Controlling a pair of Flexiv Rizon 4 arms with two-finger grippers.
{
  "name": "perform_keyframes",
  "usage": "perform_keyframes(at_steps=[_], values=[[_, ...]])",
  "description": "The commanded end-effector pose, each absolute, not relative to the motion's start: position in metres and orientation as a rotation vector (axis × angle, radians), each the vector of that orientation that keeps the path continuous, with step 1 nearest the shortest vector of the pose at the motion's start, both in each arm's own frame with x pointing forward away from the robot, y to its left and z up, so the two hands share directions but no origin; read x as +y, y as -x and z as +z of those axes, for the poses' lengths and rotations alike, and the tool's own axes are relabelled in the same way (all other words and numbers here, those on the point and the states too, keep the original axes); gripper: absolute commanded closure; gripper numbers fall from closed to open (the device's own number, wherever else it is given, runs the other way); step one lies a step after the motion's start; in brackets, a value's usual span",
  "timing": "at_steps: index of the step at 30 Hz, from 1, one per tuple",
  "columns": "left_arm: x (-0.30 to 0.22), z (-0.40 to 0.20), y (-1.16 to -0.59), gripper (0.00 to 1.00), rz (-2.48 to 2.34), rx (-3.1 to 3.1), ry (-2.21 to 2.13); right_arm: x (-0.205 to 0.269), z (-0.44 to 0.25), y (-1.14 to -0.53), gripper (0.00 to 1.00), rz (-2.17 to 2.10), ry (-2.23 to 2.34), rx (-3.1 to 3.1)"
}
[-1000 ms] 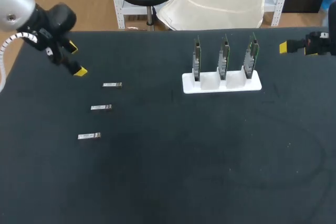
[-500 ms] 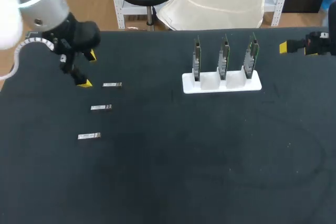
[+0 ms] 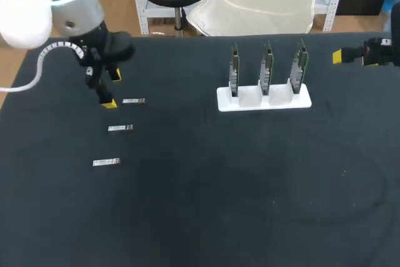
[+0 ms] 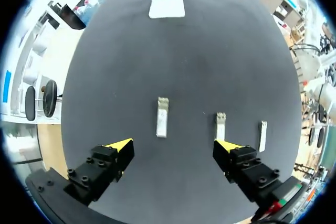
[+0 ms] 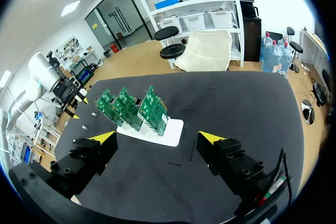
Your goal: Pick up the optical module with the left hand, and insert it into the network port with the right hand.
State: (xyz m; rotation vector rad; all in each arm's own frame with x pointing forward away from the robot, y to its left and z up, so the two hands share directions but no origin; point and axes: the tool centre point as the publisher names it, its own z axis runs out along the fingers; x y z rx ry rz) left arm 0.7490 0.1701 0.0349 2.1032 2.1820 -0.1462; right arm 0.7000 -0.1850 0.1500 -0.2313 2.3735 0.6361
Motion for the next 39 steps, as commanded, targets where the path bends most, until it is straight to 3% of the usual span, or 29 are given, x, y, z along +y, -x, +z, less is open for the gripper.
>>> perform_keyframes(at_steps=[1,39], values=[[0.170,0.027,-0.745,0.00,-0.134,2.161,-2.066,-0.185,0.150,-0.700,0.00,0.636,0.231,2.374],[0.161,-0.010,-0.758,0.00,0.040,2.170,-2.119,-0.185,0.150,-0.700,0.00,0.636,0.231,2.374]])
